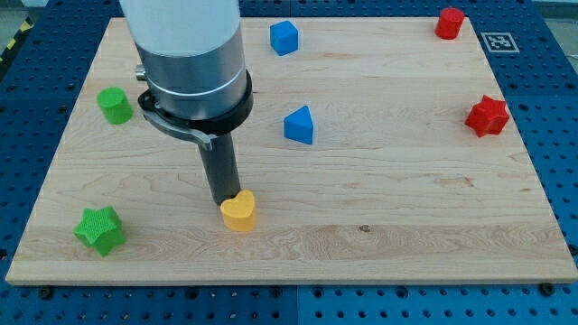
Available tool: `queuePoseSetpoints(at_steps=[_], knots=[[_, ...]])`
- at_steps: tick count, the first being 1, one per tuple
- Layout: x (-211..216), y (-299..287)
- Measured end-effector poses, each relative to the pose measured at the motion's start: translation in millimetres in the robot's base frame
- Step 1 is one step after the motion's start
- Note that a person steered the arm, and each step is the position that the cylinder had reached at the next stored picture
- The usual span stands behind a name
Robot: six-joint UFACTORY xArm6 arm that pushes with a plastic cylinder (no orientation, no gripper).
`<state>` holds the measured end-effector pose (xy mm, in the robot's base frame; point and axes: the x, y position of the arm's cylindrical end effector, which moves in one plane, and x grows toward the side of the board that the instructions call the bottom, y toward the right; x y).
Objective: Push the yellow heart towards bottom middle end
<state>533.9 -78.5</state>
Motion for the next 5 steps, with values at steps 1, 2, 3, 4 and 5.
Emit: queuePoseSetpoints(at_steps=[1,2,3,4,5], knots=[[2,0],[8,-3],[17,-3],[37,3],[50,10]])
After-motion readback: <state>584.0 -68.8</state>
